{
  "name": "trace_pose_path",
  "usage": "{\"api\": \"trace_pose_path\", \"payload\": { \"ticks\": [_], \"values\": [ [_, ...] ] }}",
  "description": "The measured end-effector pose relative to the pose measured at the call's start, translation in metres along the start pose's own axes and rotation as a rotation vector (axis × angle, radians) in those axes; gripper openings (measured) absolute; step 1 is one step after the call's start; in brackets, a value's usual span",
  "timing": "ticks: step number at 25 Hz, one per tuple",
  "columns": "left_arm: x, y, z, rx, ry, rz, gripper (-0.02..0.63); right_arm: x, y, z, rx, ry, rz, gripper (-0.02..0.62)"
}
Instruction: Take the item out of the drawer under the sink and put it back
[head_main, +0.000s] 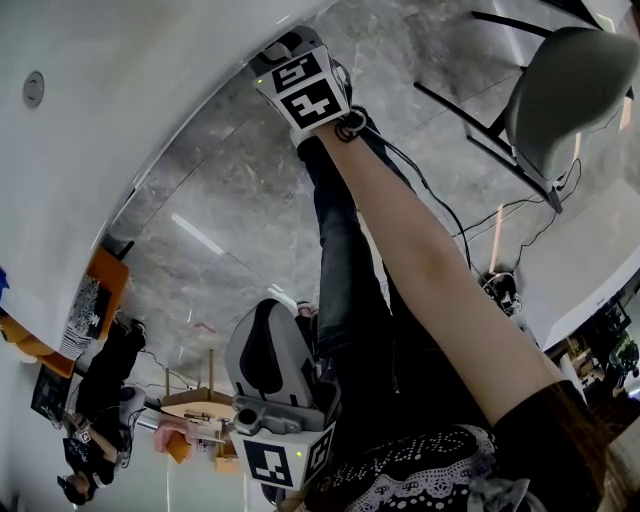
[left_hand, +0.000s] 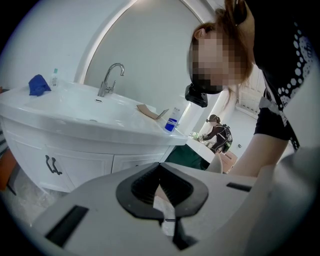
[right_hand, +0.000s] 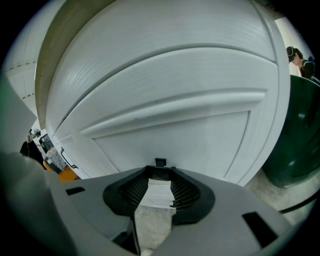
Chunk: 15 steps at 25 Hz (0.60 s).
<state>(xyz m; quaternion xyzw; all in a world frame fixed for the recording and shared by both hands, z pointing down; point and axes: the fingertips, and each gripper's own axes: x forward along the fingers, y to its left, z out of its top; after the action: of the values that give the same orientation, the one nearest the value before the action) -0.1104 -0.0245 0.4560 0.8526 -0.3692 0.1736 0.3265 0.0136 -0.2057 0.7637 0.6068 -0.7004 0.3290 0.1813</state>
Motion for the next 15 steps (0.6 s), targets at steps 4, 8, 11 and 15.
{"api": "trace_pose_path", "payload": {
  "ticks": [4,8,11,15],
  "values": [
    [0.0,0.0,-0.001,-0.004,0.001,-0.002,0.003,-0.001,0.001,-0.002,-0.001,0.001,0.007,0.149],
    [-0.001,-0.001,-0.002,-0.007,-0.005,-0.001,0.003,-0.005,0.001,-0.006,-0.003,0.001,0.006,0.149],
    [-0.001,-0.002,-0.003,-0.009,-0.008,-0.002,0.003,-0.01,0.001,-0.012,-0.002,-0.001,0.008,0.149],
    [-0.003,-0.001,-0.003,-0.008,-0.014,-0.002,0.003,-0.013,0.001,-0.017,-0.012,-0.007,0.006,0.149]
  ]
}}
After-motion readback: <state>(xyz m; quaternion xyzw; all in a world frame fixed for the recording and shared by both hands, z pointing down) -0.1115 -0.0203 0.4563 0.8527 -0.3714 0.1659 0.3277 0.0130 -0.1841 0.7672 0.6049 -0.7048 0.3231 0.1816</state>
